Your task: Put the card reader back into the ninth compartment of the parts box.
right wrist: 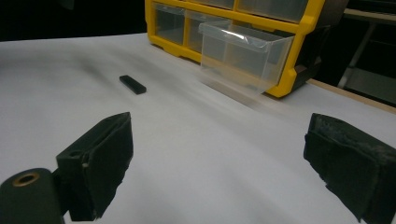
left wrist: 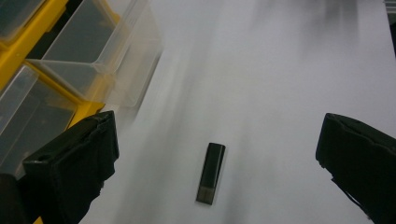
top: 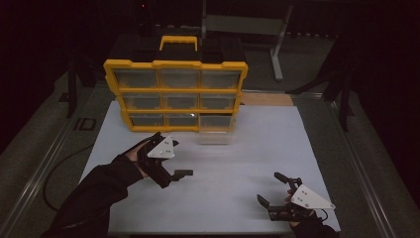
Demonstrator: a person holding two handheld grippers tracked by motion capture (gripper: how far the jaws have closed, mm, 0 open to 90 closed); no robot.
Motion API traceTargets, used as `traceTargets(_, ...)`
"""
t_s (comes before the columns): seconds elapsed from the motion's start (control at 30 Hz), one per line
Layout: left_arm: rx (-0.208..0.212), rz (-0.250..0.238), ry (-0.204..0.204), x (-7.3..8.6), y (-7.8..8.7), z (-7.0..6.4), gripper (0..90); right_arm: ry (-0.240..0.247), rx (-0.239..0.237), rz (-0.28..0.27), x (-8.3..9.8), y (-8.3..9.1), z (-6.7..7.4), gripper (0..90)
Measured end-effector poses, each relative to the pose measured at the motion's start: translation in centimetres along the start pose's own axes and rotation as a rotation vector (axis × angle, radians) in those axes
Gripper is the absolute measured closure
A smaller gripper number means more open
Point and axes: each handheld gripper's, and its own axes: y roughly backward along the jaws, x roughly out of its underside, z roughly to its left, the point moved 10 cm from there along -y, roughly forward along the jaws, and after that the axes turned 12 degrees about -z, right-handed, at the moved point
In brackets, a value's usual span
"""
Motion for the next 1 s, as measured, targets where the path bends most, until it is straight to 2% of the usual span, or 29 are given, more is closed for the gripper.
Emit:
traceTargets(0.3, 0.03, 0.101, -0.011, 0.8, -1.2, 0.1, 0.5, -0.007, 0.001, 0.001, 0.0, 0.0, 0.0, 8.4)
traceTargets(0.37, 0.031, 0.124, -0.011, 1.1, -1.5, 0.1, 0.5, -0.01, -0.002, 0.001, 0.0, 0.0, 0.0, 8.4)
traceTargets(0.43, 0.012, 0.15, -0.032, 1.3, -1.8, 0.2, 0.5, -0.01, 0.0, 0.002, 0.0, 0.0, 0.0, 8.4)
traceTargets(0.53, 0.067, 0.176, -0.029, 1.6, -2.0, -0.3, 0.5, -0.009, -0.002, 0.003, 0.1, 0.0, 0.0, 8.4)
traceTargets(0.63, 0.087, 0.204, -0.022, 2.0, -2.3, -0.4, 0.5, -0.006, -0.002, 0.003, 0.1, 0.0, 0.0, 8.4)
traceTargets(0.73, 0.077, 0.249, -0.034, 2.5, -2.6, -0.2, 0.5, -0.01, 0.001, 0.0, 0.0, 0.0, 0.0, 8.4)
traceTargets(1.0, 0.109, 0.308, -0.025, 3.4, -3.0, -0.2, 0.5, -0.01, 0.0, 0.003, 0.1, 0.0, -0.1, 8.4)
